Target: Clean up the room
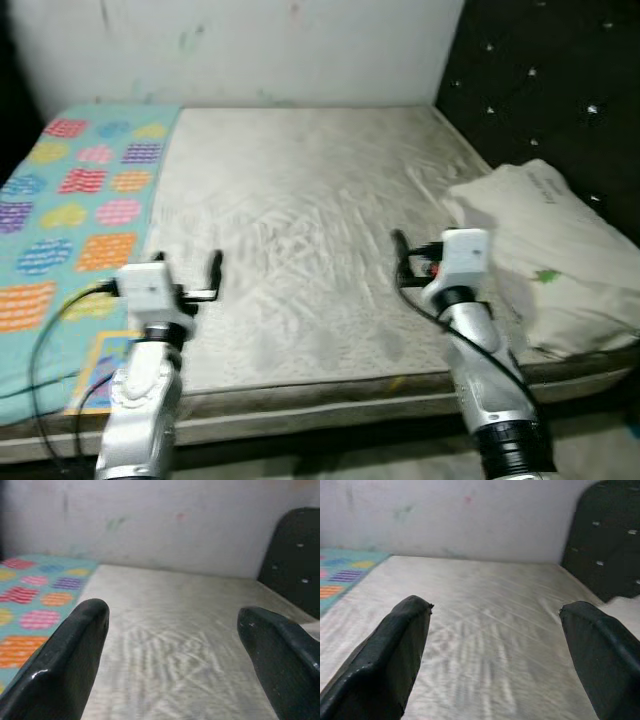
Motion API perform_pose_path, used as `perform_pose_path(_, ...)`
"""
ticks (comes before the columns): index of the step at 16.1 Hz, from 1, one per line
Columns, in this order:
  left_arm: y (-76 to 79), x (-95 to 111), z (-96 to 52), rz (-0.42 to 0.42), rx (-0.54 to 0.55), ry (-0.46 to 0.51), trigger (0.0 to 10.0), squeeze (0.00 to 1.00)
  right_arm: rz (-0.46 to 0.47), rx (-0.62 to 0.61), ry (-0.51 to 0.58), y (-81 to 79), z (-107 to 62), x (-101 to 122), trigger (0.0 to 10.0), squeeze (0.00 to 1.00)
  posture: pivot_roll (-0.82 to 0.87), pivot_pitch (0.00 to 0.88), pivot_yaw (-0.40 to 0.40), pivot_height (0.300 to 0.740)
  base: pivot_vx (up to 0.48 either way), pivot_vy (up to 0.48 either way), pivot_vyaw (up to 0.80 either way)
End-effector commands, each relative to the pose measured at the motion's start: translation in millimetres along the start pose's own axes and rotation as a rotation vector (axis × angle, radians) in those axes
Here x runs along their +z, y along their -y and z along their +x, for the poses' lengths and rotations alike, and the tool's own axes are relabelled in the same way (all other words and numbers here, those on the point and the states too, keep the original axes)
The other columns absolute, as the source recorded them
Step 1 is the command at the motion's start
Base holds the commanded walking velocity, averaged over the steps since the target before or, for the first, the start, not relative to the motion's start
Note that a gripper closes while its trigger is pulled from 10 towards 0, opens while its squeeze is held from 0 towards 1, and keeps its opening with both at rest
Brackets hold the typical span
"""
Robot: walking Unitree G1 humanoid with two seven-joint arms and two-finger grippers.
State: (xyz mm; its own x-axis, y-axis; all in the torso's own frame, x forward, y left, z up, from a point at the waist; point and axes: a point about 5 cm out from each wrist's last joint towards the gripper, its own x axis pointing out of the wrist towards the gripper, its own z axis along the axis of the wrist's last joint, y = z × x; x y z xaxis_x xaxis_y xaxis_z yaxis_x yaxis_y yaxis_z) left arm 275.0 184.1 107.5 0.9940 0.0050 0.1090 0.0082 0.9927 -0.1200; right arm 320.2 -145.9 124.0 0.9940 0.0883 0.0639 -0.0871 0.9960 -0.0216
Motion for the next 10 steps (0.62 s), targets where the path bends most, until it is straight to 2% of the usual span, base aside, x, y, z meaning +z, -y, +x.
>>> perform_pose_path(1,10.9,2.3,3.4,-0.012,-0.030,0.008,10.0,0.00,-0.020,-0.035,-0.005,13.2,-1.2,0.8,10.0,0.00,-0.04,0.000,-0.018,0.740,0.000,0.480,0.00)
perform_pose_path(6,11.9,2.2,4.8,-0.011,-0.034,0.007,10.0,0.00,-0.053,-0.050,-0.011,16.3,-1.8,-0.1,10.0,0.00,-0.04,0.000,-0.016,0.740,0.000,0.480,0.00)
perform_pose_path(10,10.9,1.5,4.2,-0.003,-0.025,0.006,10.0,0.00,-0.035,-0.039,-0.020,15.8,-0.3,-1.1,10.0,0.00,-0.04,0.000,-0.018,0.740,0.000,0.480,0.00)
